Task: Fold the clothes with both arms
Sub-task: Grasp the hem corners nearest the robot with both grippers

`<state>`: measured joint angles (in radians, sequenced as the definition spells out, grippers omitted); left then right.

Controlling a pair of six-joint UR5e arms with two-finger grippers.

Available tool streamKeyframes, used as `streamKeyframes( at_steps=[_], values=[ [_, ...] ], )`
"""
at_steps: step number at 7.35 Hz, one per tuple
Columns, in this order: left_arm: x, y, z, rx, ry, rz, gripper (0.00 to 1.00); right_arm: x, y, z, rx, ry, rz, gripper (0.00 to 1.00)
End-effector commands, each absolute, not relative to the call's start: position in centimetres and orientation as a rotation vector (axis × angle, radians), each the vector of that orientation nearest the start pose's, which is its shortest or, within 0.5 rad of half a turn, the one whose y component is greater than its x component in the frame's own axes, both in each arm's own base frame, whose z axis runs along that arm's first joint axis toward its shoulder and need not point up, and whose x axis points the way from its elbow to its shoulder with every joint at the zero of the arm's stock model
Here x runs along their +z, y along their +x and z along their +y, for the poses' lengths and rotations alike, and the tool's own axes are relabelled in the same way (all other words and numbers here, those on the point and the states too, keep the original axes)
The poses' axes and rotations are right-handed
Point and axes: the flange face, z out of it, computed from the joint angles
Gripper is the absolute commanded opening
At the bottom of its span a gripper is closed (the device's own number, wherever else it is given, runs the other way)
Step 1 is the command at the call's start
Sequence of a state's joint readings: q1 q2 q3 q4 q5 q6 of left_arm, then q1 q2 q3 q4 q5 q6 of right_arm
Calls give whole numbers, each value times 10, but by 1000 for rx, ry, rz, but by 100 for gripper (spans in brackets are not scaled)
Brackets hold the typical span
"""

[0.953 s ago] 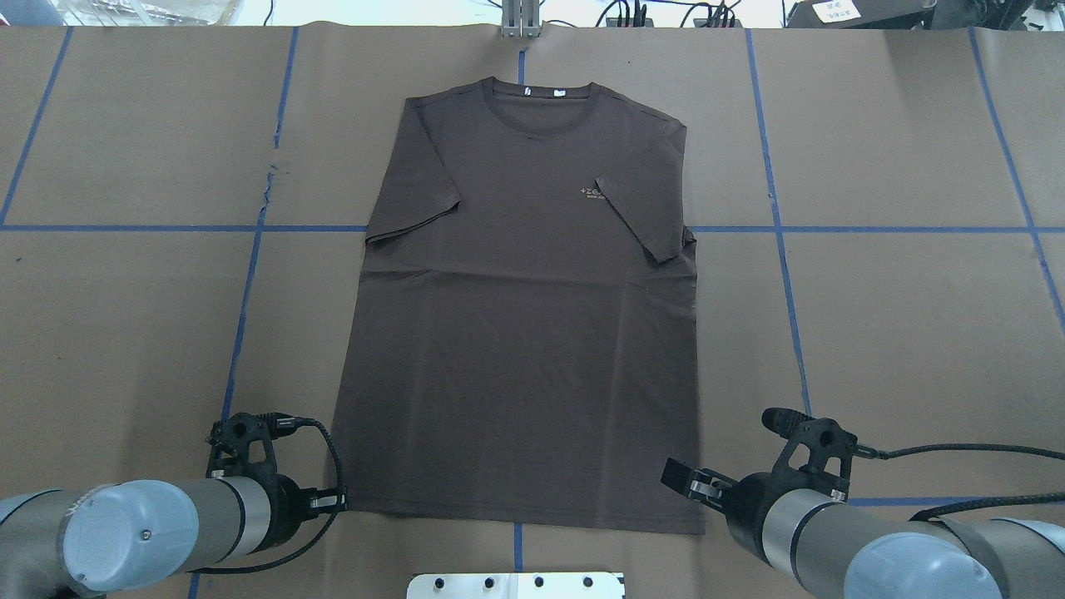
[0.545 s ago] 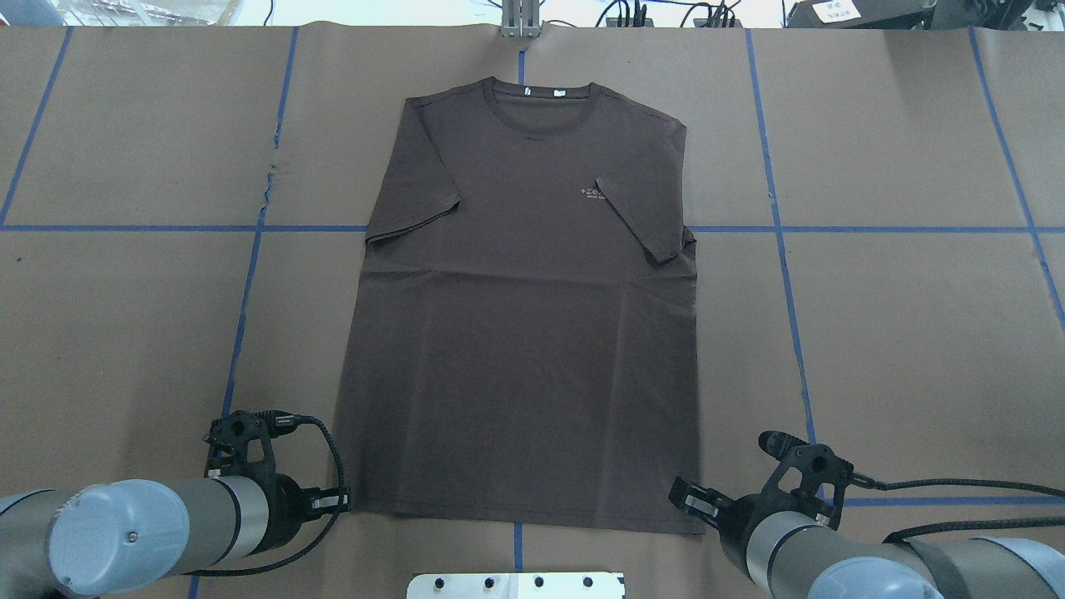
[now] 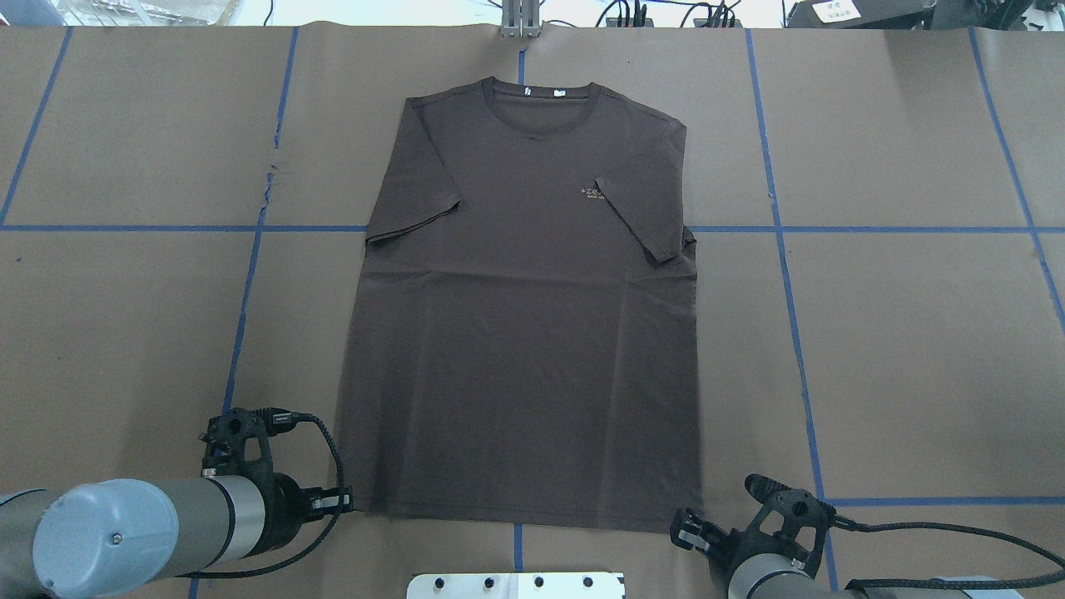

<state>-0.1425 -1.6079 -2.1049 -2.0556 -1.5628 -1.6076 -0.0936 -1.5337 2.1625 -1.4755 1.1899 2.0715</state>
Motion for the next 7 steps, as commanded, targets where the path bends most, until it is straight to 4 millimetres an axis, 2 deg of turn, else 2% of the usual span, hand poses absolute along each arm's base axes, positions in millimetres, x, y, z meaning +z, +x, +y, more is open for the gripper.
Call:
streamKeyframes(
  at_steps=[1,2,3,5,7],
  values=[
    [336,456,-200,-165,62,1060,0,366,-497,-122,516,144,-786,61],
    [333,455,-200,-165,62,1064,0,365,-499,-122,518,145,-789,59],
    [334,455,-200,-165,62,1063,0,365,-499,-122,518,145,-789,51],
    [333,455,-200,-166,64,1066,0,364,-498,-125,527,162,-793,0],
    [332,454,-200,-166,64,1067,0,363,-498,-127,531,169,-796,0]
  ],
)
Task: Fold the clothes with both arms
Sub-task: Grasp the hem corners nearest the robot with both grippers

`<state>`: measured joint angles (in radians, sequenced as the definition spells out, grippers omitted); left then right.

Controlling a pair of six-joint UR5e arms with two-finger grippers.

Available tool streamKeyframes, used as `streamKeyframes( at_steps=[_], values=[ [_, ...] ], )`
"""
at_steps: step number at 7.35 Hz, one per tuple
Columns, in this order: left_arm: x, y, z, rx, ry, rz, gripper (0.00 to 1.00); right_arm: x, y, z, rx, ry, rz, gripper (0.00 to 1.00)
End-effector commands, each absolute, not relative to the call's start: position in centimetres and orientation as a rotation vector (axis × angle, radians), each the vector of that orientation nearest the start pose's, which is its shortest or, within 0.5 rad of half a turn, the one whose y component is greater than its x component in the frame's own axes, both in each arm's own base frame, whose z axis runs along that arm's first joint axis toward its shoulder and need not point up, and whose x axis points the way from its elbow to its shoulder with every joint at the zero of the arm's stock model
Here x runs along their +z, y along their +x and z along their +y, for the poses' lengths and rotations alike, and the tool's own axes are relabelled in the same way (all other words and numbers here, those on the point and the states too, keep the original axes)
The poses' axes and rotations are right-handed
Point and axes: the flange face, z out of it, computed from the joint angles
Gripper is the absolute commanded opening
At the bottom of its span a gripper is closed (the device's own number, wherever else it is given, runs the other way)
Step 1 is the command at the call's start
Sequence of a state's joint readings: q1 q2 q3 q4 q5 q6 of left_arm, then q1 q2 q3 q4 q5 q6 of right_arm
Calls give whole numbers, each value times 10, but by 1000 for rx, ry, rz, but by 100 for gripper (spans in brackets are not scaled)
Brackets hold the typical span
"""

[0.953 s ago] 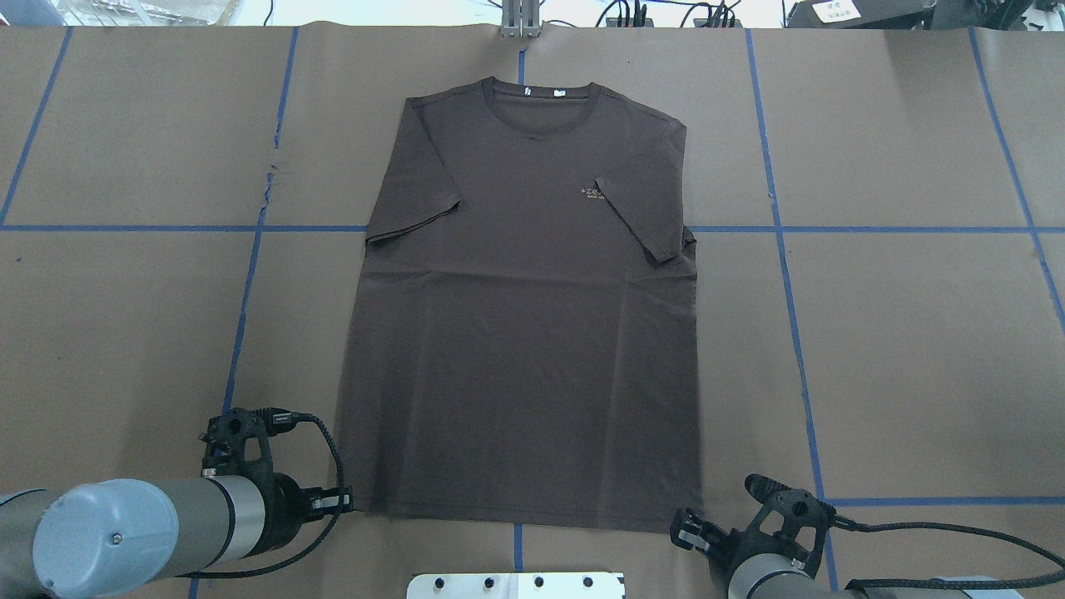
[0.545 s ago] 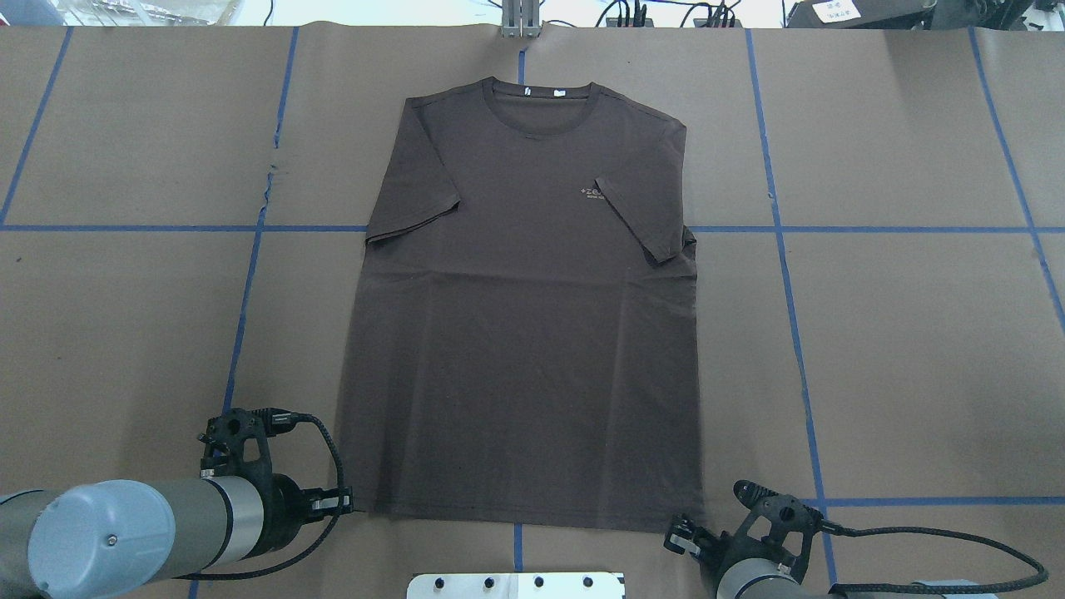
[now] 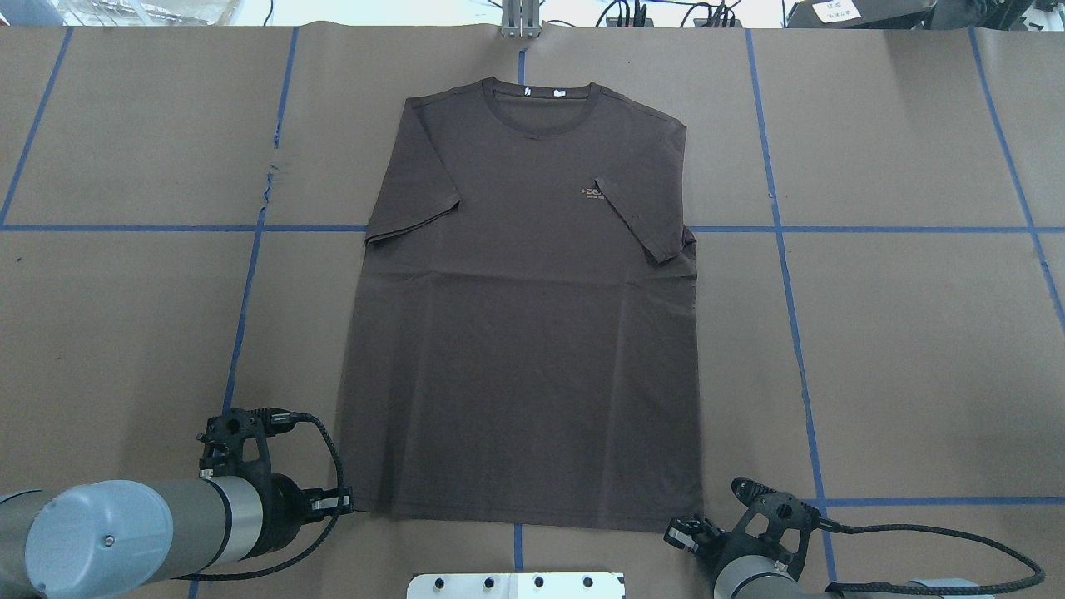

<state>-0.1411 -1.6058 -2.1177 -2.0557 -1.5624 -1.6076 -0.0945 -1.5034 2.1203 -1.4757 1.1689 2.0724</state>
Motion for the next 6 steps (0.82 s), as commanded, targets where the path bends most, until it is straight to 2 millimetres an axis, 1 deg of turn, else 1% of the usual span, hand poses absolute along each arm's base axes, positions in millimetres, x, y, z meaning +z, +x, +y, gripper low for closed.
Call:
streamKeyframes(
  at_steps=[1,2,3,4,5,6],
  values=[
    [332,454,-200,-165,63,1067,0,362,-496,-129,535,171,-798,0],
    [331,453,-200,-166,64,1070,0,355,-491,-132,543,173,-814,0],
    [305,435,-197,-158,53,1101,0,325,-467,-143,566,160,-874,0],
    [250,390,-180,-112,-20,1087,0,288,-427,-143,558,148,-874,0],
    [197,347,-168,-118,-77,1094,0,244,-377,-134,523,98,-882,0],
    [162,325,-152,-103,-145,1099,0,209,-334,-126,487,43,-890,0]
  ],
)
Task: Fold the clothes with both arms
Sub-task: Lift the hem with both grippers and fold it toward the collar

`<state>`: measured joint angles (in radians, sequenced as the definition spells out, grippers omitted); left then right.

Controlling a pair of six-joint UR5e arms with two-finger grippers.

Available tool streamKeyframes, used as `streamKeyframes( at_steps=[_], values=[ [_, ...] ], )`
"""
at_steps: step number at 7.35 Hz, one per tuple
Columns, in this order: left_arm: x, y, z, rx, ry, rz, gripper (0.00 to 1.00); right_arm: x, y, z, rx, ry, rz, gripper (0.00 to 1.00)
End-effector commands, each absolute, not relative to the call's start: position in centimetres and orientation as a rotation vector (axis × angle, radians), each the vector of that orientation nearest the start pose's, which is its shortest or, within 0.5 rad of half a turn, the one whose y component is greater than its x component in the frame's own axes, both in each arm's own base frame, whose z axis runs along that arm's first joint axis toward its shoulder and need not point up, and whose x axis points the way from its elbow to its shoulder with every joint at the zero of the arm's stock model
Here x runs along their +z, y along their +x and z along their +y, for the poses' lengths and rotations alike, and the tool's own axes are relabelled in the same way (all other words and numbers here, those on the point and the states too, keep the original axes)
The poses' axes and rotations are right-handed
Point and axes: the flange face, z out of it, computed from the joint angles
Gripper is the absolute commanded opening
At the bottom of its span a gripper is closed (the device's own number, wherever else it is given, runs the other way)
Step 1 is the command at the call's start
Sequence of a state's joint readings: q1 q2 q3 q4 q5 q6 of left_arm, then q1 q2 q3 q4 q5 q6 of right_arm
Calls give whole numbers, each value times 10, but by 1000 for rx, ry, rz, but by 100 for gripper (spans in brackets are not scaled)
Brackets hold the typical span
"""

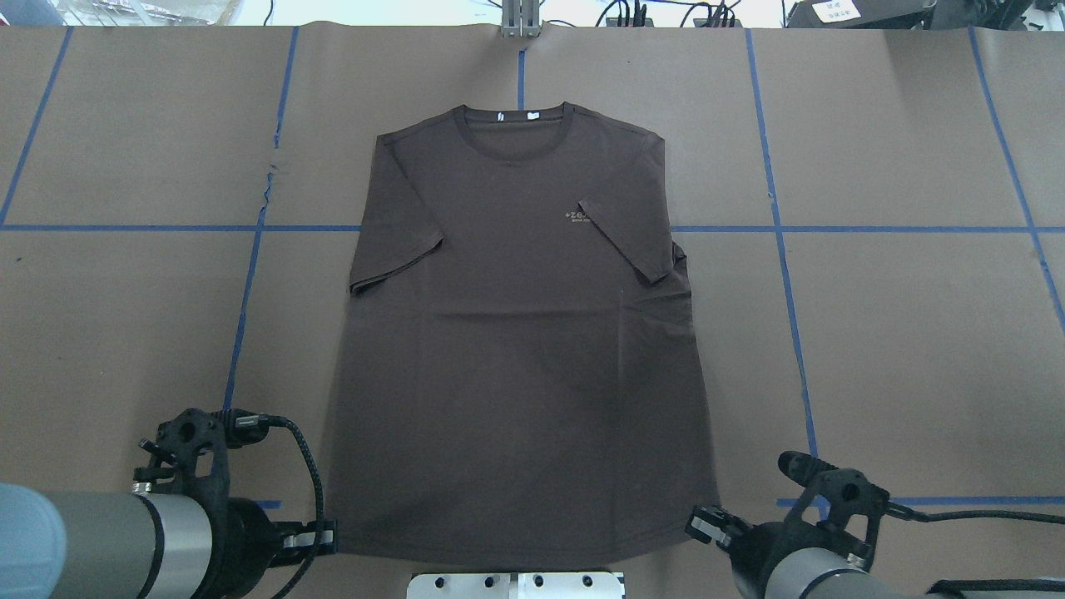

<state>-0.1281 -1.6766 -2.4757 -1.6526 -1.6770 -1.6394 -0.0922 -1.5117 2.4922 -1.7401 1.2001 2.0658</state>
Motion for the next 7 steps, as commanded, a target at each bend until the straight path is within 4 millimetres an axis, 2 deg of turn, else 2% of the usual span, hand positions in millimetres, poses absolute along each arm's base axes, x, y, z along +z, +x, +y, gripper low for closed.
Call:
streamKeyframes(
  at_steps=[1,2,4,5,6,7],
  values=[
    [142,309,-152,-103,-149,1110,0,183,-325,-127,487,6,-912,0],
    [138,307,-156,-104,-147,1119,0,177,-322,-139,511,5,-879,0],
    [144,305,-191,-114,-41,1095,0,167,-321,-177,523,27,-850,0],
    [152,312,-224,-99,52,1051,0,163,-333,-209,544,84,-826,0],
    [156,312,-270,-111,137,1007,0,153,-336,-248,545,130,-811,0],
    [169,316,-310,-127,165,950,0,157,-336,-287,575,111,-771,0]
  ],
)
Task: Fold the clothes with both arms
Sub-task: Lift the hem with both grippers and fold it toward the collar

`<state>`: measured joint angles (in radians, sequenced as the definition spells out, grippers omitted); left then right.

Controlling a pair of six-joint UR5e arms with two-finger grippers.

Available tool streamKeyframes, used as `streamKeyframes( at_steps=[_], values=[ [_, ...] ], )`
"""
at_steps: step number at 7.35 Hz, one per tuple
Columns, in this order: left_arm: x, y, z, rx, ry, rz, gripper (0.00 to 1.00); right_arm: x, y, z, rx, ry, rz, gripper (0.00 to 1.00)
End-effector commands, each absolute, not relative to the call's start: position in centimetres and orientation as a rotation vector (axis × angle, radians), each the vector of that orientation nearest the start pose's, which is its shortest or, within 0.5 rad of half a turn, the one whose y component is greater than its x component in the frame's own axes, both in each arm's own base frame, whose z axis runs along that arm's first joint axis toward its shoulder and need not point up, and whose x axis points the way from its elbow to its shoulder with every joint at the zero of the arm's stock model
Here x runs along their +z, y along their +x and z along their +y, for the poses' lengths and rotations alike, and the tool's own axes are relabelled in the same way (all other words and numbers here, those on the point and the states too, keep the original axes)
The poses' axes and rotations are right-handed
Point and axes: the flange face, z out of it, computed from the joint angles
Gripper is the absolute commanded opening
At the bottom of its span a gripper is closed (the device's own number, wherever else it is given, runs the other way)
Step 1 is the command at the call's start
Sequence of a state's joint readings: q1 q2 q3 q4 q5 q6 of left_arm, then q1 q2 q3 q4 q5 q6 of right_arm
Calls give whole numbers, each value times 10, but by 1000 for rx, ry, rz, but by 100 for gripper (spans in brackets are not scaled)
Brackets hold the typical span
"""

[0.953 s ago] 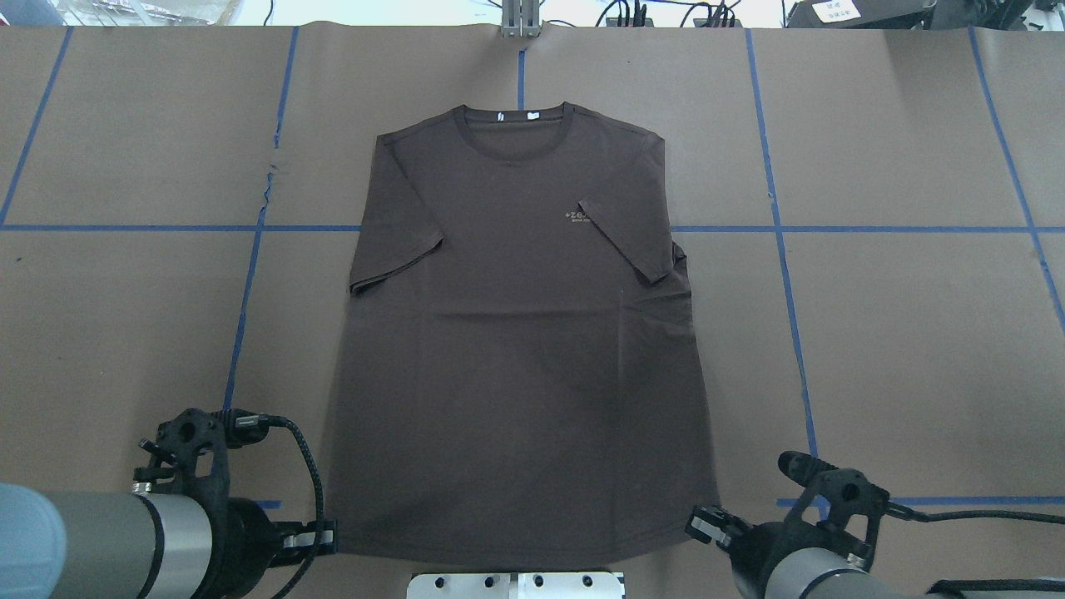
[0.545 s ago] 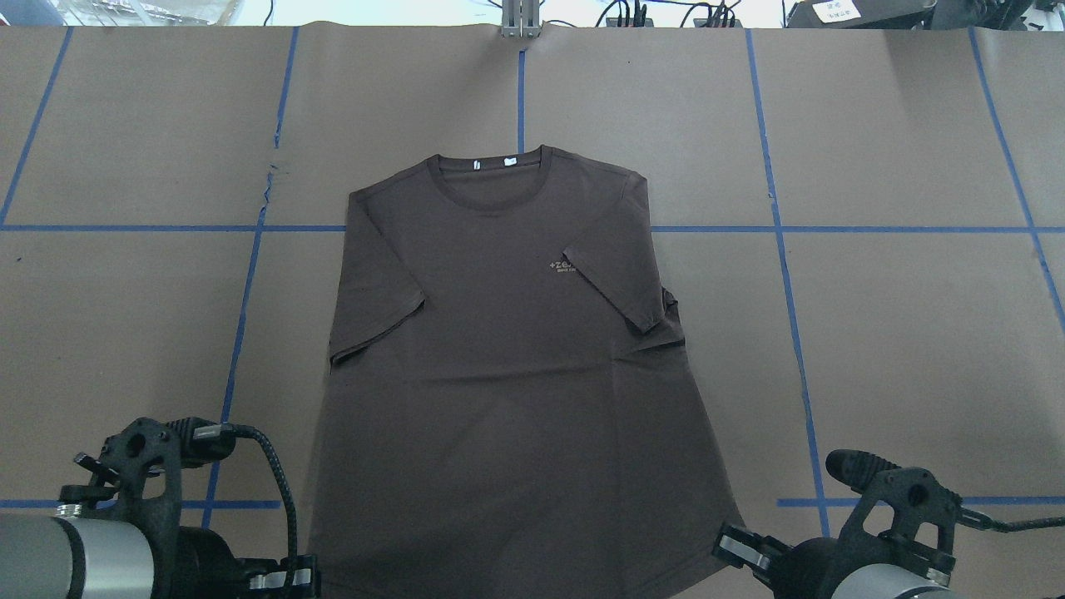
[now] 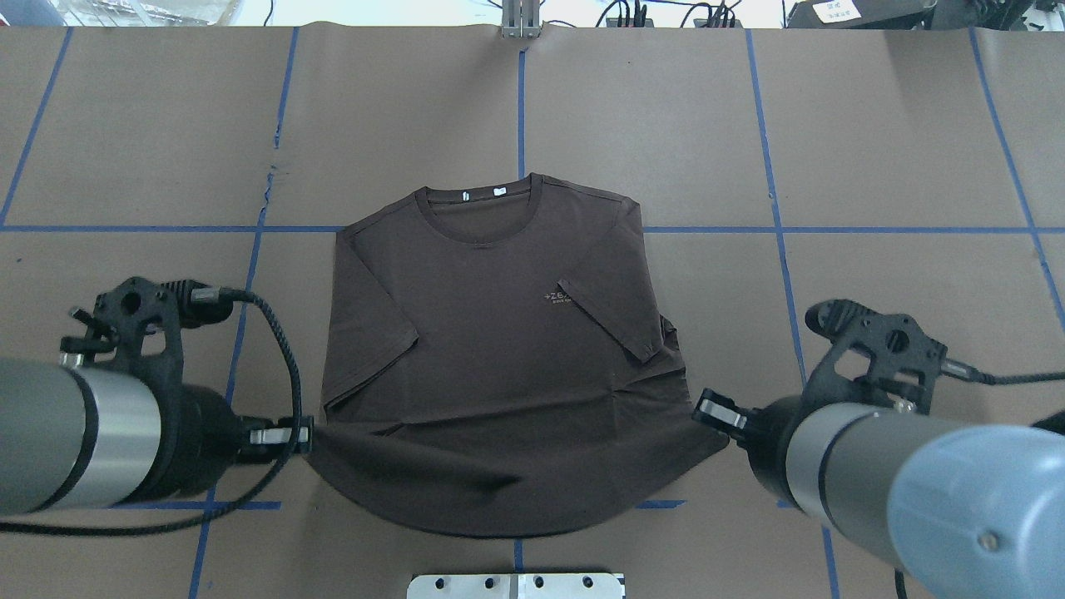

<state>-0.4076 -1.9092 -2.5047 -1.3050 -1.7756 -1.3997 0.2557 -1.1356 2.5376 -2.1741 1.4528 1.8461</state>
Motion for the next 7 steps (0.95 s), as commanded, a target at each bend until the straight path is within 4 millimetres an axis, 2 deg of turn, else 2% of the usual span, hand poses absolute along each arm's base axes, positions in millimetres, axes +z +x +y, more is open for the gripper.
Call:
streamKeyframes(
  at_steps=[1,3,4,5,7],
  values=[
    [178,326,-345,-136,194,898,0,154,-345,-325,598,137,-755,0],
    [191,342,-403,-152,237,847,0,178,-369,-397,627,160,-753,0],
    [209,353,-430,-177,246,835,0,198,-385,-433,645,179,-759,0],
    [233,366,-460,-171,270,826,0,218,-408,-463,637,200,-770,0],
    [296,405,-507,-152,305,832,0,248,-461,-518,634,221,-777,0]
  ],
)
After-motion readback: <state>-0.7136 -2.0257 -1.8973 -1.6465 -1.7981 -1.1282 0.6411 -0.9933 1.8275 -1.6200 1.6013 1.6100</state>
